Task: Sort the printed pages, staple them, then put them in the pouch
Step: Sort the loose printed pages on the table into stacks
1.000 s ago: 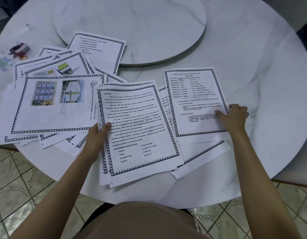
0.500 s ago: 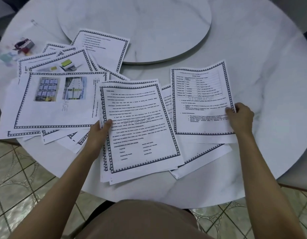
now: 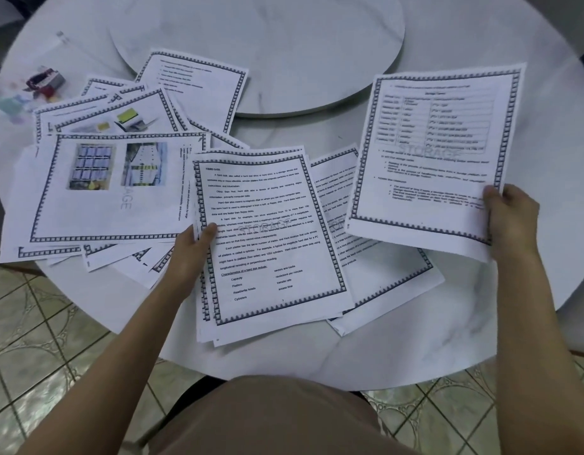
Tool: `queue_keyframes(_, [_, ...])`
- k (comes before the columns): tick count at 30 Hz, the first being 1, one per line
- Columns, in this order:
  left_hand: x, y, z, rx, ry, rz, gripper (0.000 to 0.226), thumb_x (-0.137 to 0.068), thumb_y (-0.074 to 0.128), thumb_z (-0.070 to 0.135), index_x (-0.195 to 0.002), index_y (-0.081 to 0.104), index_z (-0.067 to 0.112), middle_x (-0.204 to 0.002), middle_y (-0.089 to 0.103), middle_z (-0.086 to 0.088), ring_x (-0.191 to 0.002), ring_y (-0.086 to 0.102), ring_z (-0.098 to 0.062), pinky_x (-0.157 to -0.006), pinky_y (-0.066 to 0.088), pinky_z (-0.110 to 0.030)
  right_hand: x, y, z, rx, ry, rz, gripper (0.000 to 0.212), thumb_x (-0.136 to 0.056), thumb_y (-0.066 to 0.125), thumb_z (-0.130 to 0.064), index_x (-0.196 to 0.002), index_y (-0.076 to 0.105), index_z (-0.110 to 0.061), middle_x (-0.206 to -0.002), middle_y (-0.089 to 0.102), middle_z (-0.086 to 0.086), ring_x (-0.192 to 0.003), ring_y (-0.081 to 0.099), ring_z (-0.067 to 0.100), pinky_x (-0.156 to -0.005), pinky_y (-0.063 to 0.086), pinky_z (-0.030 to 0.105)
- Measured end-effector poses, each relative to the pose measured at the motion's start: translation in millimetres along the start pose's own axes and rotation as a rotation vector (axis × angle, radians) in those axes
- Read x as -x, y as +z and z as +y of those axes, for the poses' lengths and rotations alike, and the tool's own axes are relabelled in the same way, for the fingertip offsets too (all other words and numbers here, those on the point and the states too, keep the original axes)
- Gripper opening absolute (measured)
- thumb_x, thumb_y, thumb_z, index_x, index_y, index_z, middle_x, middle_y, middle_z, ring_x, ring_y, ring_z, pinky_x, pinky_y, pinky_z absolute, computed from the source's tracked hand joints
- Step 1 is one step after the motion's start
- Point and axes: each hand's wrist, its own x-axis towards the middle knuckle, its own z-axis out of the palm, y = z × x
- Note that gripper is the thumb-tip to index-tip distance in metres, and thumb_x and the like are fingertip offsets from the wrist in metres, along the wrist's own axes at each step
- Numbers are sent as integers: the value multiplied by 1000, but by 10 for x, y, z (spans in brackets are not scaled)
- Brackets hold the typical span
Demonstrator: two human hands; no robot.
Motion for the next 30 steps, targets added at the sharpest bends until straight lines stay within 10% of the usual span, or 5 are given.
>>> queue_keyframes(10, [-22,4,54,-7,-6,-17,37,-95,46,33,-124,53,11,-109,62,-4,-104,60,-25,-95,47,-39,699,711,-50,-21,-52,-251,24,-94,50,-18,-80,53,2,-71,53,6,-61,43,8,-54,34,20])
queue_keyframes(20, [25,35,64,-63,41,-26,36,-94,51,22,-128,51,9,-121,58,-5,-107,56,-20,-93,42,-31,1385,1207,-149,48,-109,-558,30,-94,51,-21,-65,43,-21,-59,40,-5,-54,33,8,-47,30,13])
queue_keyframes(25, [27,18,44,-79,55,-33,36,-95,49,20,-129,50,8,-127,57,-7,-110,55,-21,-94,42,-33,1127,984,-109,157,-140,-405,19,-91,57,-18,-106,63,-8,-99,63,5,-82,56,9,-68,36,-3])
queue_keyframes(30, [12,9,15,-85,36,-23,36,-95,49,22,-129,50,9,-128,57,-9,-116,55,-26,-97,42,-35,842,770,67,657,-78,-191,63,-81,68,-33,-130,44,-3,-132,38,21,-124,34,37,-100,32,42])
